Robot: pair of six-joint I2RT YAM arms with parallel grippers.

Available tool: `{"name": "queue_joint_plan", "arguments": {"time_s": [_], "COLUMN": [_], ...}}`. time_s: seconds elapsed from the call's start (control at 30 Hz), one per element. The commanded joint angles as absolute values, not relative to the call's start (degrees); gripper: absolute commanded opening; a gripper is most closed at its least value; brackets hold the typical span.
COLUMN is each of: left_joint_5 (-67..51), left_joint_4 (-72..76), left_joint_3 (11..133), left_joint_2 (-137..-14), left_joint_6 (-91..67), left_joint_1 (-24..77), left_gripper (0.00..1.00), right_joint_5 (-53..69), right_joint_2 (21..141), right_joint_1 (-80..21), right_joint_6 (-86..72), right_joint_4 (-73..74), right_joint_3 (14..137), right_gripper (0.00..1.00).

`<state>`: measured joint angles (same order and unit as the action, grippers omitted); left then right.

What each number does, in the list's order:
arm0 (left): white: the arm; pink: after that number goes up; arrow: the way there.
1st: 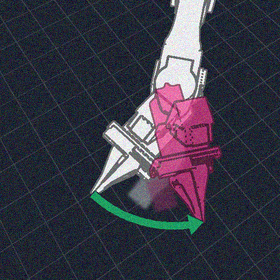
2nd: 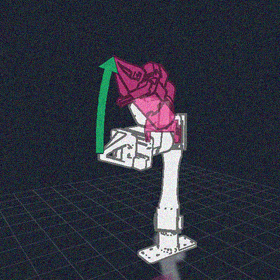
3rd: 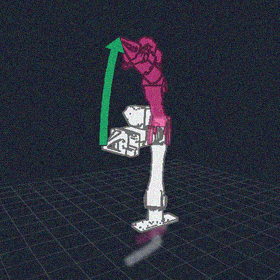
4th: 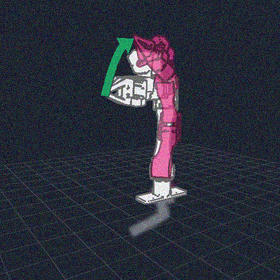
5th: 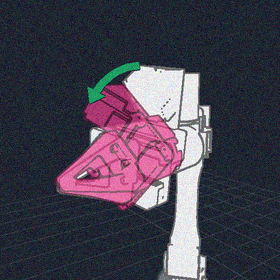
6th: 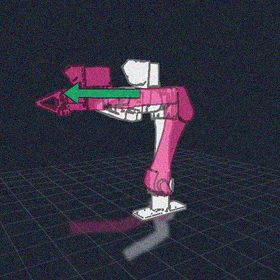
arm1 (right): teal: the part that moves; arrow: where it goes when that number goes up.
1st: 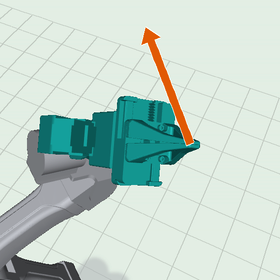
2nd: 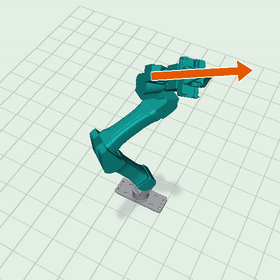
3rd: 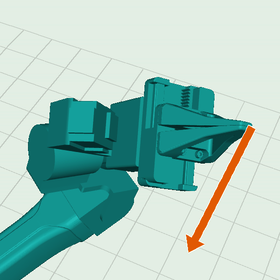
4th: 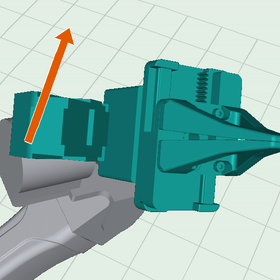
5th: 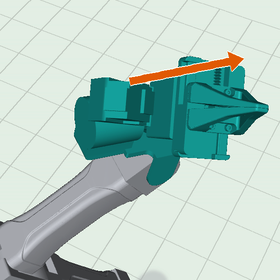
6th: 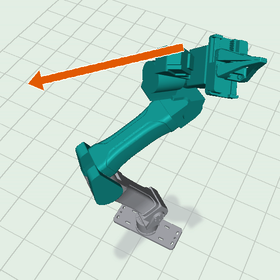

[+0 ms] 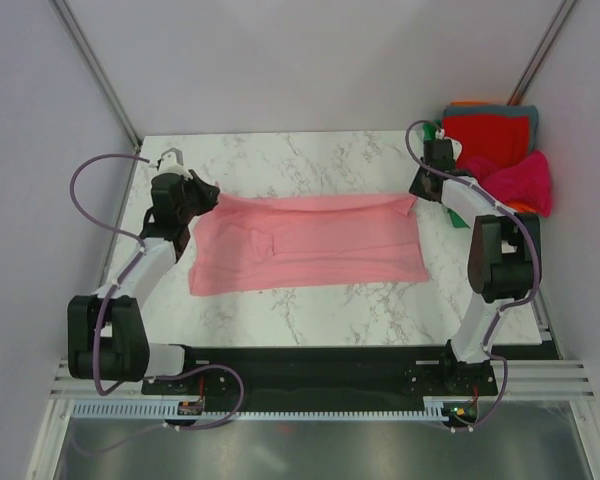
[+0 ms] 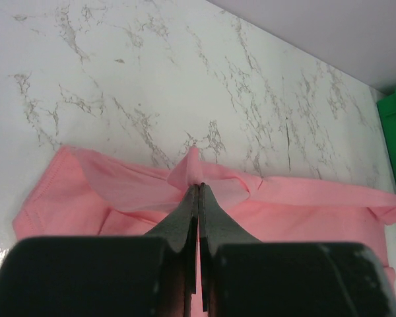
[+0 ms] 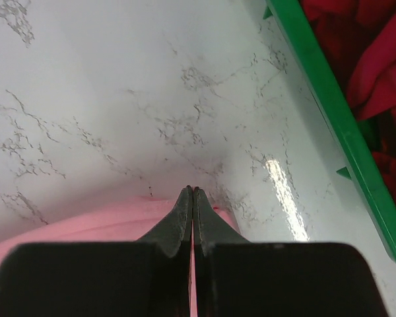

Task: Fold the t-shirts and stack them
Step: Fold the tshirt

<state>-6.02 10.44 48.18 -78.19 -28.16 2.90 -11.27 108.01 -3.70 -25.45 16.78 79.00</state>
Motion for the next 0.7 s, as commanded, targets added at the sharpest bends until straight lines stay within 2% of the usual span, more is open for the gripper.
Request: {"name": "queue_joint_plan", "arguments": {"time_s": [0.0, 0.67], "left_joint_5": [-4.3, -1.9], "left_joint_4": [13.5, 9.1], "left_joint_3": [46.6, 37.1], "left_joint_2": [-73.9, -62.9], "left_joint_6": [-26.2, -26.4], "left_joint_1": [3.6, 4.0], "left_gripper": [0.02, 0.02], "right_joint_5": [-11.7, -9.1], "right_joint_2": [103.4, 92.6], "right_joint_1": [-3.3, -3.3], "right_joint_6": [-25.8, -27.1], "right_joint_4": [15.6, 13.4], "right_joint_3": [77.0, 64.6], "right_gripper": [0.0, 0.0]}}
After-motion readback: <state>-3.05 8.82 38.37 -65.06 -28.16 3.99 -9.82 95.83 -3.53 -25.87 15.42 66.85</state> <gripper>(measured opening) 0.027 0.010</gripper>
